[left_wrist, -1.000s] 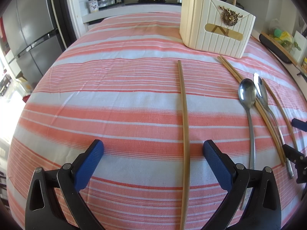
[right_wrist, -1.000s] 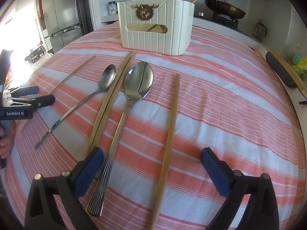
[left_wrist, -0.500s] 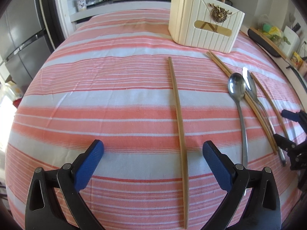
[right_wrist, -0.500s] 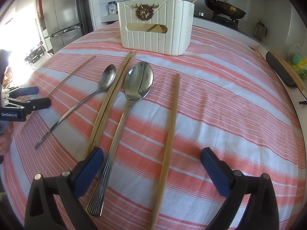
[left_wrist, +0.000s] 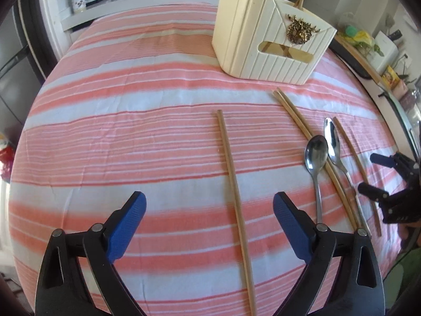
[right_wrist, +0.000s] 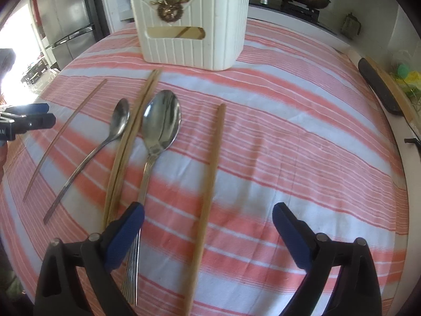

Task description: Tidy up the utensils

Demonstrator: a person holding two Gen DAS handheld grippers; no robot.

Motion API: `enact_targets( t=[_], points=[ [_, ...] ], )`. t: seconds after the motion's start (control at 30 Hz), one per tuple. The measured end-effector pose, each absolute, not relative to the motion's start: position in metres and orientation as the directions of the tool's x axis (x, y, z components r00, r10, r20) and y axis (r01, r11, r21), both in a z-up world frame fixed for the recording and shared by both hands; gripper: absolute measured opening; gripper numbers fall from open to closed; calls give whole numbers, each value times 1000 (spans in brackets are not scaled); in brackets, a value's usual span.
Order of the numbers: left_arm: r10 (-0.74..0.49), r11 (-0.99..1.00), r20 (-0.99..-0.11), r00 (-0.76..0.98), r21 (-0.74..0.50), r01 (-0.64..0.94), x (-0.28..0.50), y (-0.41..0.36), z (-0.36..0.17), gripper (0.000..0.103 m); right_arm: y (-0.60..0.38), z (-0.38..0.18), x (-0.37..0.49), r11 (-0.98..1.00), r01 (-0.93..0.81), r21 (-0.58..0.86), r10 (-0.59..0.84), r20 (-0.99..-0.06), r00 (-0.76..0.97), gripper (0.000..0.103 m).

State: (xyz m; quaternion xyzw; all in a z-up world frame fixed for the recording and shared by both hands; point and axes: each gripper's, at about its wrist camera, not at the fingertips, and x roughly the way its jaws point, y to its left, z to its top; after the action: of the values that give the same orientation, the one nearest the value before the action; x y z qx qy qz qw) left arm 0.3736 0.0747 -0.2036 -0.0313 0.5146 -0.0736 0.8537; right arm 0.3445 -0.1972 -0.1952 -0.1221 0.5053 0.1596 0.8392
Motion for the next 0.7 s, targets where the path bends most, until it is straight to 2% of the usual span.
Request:
enact_targets(
  t=[0.07, 0.13, 0.27, 0.33, 0.4, 0.43, 0.47, 0.53, 0.7],
  points=[
    [-141, 989, -889, 436, -104, 107, 387, 70, -209, 89, -194, -197, 360, 918, -394, -38, 132, -909, 396, 75],
    [-113, 991, -900, 422, -70, 115, 398, 65, -214, 86, -190, -197, 373, 918, -394, -53, 114, -915, 388, 72],
    [-59, 992, -903, 425, -6, 125, 413, 53, -216, 81, -178, -195, 398, 919, -390, -63, 96, -922, 374, 52],
    [-55, 991, -904, 425, 1, 131, 421, 47, -215, 74, -171, -196, 411, 921, -386, -52, 104, -923, 372, 46],
    [-67, 991, -900, 430, -8, 136, 426, 45, -211, 59, -163, -195, 425, 927, -372, -54, 99, -919, 381, 32],
    [-69, 991, -897, 437, -11, 134, 428, 43, -210, 35, -159, -195, 430, 927, -372, -57, 98, -918, 385, 25],
    [-56, 991, -894, 444, 4, 132, 430, 41, -209, 9, -155, -195, 435, 928, -365, -66, 88, -917, 390, 7],
    [-61, 991, -893, 447, -1, 133, 432, 38, -207, 4, -153, -193, 440, 935, -350, -61, 87, -916, 392, 7],
    [-125, 988, -831, 542, -55, 145, 413, 39, -173, 4, -164, -157, 427, 945, -325, 20, 183, -858, 480, 7]
  ],
)
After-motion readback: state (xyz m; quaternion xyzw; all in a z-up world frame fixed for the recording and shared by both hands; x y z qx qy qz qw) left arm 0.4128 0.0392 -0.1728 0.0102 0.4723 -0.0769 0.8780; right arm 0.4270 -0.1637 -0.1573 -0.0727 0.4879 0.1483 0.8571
